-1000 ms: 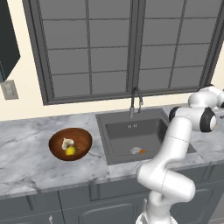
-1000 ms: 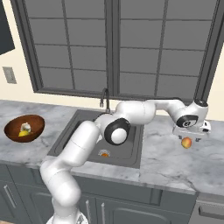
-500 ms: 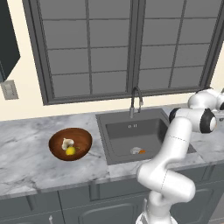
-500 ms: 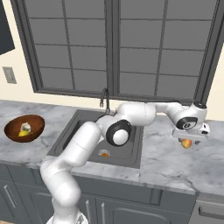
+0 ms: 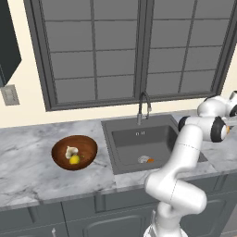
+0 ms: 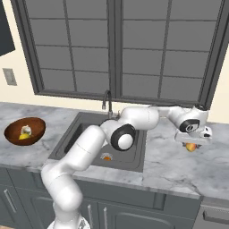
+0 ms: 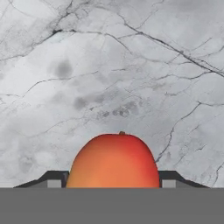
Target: There is a mixed pile of frozen fruits and vegetables on the counter. Locate all the frozen vegetables and place the items in a bowl on the counter. Take all the frozen fruits and defrost them in a running sink.
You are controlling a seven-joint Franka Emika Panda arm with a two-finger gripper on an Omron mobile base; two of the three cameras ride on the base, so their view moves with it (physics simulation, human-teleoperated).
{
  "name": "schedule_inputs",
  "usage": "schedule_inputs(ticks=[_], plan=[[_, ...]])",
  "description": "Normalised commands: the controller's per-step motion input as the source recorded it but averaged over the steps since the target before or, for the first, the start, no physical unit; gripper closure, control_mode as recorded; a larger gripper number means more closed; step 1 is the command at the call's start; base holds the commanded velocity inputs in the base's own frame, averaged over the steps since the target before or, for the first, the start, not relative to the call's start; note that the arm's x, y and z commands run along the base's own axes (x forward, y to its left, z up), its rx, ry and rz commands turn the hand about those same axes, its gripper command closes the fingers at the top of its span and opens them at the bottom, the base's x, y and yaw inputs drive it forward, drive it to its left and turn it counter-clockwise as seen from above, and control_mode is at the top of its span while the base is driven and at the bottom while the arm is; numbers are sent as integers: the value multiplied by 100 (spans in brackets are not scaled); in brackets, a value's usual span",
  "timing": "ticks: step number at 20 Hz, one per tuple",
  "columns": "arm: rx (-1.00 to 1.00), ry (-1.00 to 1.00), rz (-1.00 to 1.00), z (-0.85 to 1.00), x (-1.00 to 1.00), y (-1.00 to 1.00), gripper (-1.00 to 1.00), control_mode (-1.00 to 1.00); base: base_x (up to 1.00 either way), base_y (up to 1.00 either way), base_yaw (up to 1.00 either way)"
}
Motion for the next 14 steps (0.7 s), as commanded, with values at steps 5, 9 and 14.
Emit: schedule_inputs(ticks=[5,9,14], plan=[[0,0,0,2,-7,0,100,-100,0,0,0],[0,-5,1,22,-16,7,100,-100,0,0,0],[0,-16,3,43,-30,25,100,-100,0,0,0]])
